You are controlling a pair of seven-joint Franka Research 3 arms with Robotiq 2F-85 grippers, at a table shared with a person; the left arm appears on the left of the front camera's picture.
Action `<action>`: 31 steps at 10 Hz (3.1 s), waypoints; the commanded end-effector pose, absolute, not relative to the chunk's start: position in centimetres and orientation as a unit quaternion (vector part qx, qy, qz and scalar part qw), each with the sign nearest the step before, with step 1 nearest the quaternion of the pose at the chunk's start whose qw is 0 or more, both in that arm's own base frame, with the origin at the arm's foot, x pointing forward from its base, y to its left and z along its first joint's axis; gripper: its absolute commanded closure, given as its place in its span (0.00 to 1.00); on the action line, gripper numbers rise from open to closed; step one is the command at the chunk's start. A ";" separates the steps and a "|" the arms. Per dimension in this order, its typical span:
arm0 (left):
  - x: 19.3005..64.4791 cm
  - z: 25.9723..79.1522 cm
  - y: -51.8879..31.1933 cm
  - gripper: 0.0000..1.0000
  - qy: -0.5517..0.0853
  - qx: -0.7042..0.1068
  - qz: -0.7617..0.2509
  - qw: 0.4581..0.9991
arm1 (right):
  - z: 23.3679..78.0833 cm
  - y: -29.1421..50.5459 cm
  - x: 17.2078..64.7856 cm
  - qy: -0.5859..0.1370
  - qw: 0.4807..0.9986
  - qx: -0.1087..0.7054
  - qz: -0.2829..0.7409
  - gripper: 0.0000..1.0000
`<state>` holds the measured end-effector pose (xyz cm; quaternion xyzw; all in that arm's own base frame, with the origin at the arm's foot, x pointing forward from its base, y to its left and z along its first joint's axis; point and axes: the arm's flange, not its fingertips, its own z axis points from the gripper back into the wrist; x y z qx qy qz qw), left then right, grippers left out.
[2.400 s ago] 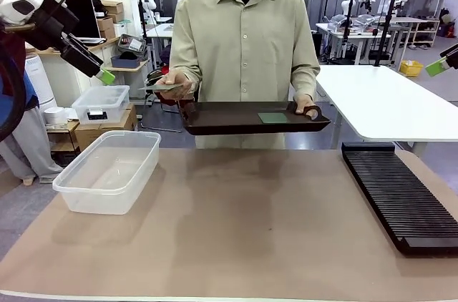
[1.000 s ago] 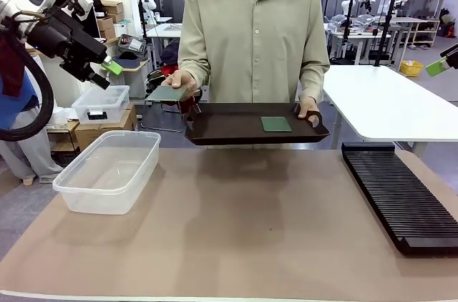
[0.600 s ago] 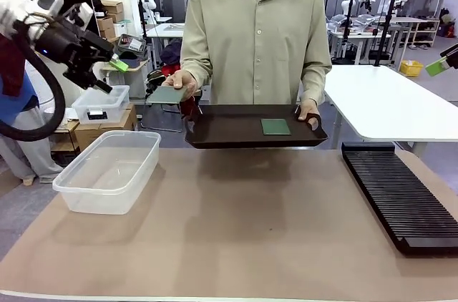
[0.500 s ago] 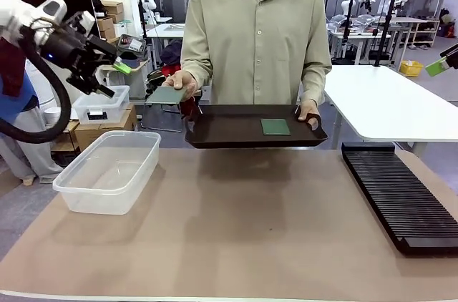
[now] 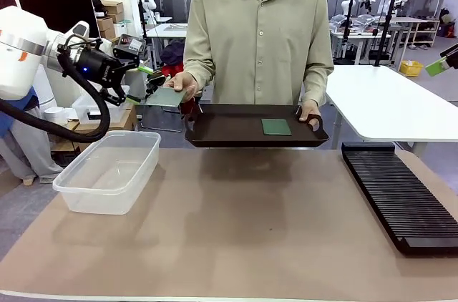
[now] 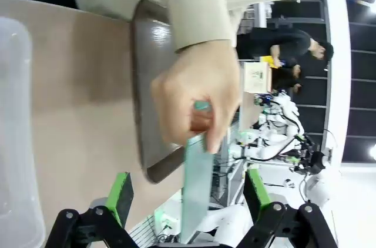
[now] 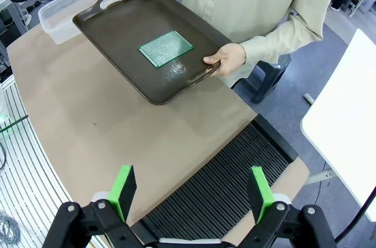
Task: Sort PCBs into racks and boxes based on the side picked up.
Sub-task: Pick up the Blank PCB handed by the Human.
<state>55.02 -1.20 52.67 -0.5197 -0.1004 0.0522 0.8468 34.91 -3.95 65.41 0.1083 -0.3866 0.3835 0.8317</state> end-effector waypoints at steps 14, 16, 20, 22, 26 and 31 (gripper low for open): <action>53.8 50.1 -3.6 0.00 -0.102 -0.585 -0.025 0.804 | 65.3 -3.8 35.0 -0.386 0.830 0.114 0.386 0.00; 53.9 49.7 -3.7 0.27 -0.097 -0.590 -0.024 0.801 | 65.3 -3.8 35.0 -0.386 0.830 0.114 0.386 0.00; 53.9 50.1 -3.9 1.00 -0.093 -0.596 -0.037 0.797 | 65.3 -3.8 35.0 -0.386 0.830 0.114 0.386 0.00; 53.7 50.1 -3.6 1.00 -0.084 -0.600 -0.041 0.795 | 65.3 -3.8 35.0 -0.386 0.830 0.114 0.386 0.00; 52.8 49.5 -3.0 1.00 -0.075 -0.600 -0.037 0.796 | 65.3 -3.8 35.0 -0.386 0.830 0.114 0.386 0.00; 52.6 49.6 -3.1 1.00 -0.084 -0.591 -0.039 0.802 | 65.3 -3.8 35.0 -0.386 0.830 0.114 0.386 0.00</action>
